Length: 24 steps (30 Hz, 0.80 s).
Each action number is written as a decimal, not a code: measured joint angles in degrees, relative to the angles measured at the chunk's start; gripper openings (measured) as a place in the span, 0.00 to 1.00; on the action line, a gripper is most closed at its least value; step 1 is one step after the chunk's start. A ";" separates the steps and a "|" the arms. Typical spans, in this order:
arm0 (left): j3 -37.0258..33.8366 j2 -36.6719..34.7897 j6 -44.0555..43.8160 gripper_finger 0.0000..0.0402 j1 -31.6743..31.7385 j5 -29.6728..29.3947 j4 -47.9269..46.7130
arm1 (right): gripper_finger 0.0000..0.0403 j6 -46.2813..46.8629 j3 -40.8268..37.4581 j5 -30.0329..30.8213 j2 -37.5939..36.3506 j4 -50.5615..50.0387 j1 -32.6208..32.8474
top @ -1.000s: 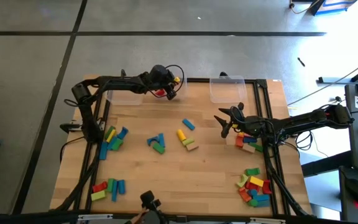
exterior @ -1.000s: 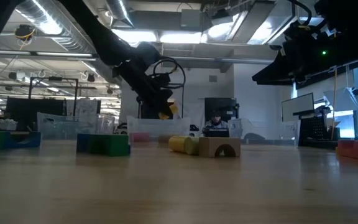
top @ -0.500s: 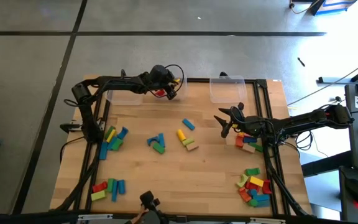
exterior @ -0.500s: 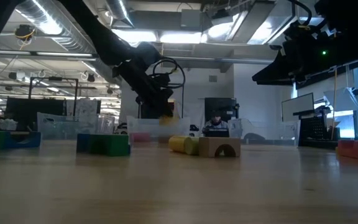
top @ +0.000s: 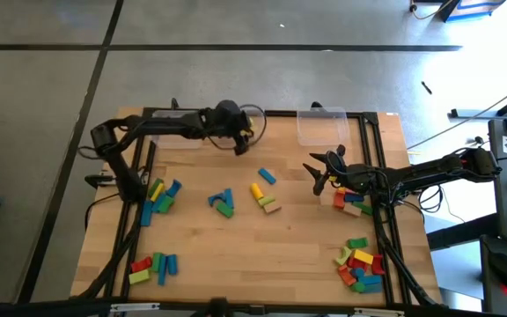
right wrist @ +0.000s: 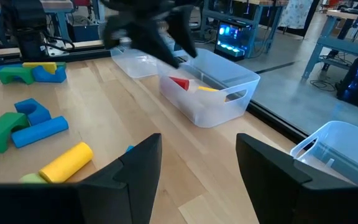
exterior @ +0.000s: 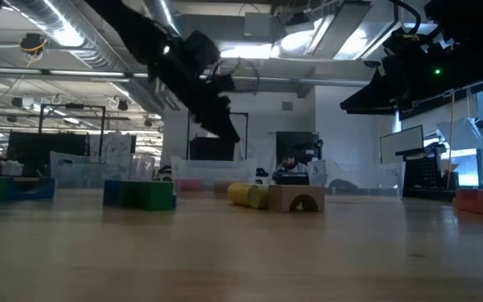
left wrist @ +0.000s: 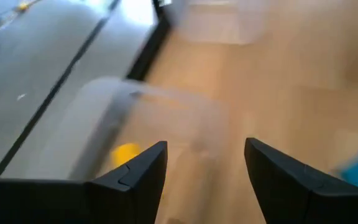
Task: Sort blocks by size
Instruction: Put the yellow cylindrical block into the middle transparent bin
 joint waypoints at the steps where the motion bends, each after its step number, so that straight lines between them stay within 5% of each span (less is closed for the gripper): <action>1: 0.00 -0.46 0.64 0.52 -1.29 0.38 -0.82 | 0.52 0.00 0.00 0.00 0.00 0.00 -0.02; 14: 0.00 -0.55 8.24 0.52 -15.18 1.19 -9.22 | 0.52 0.02 0.00 -0.66 0.00 0.00 0.00; 24: 0.02 2.40 17.32 0.52 -17.29 10.13 -9.70 | 0.52 0.04 0.00 -0.66 -0.02 -0.11 0.00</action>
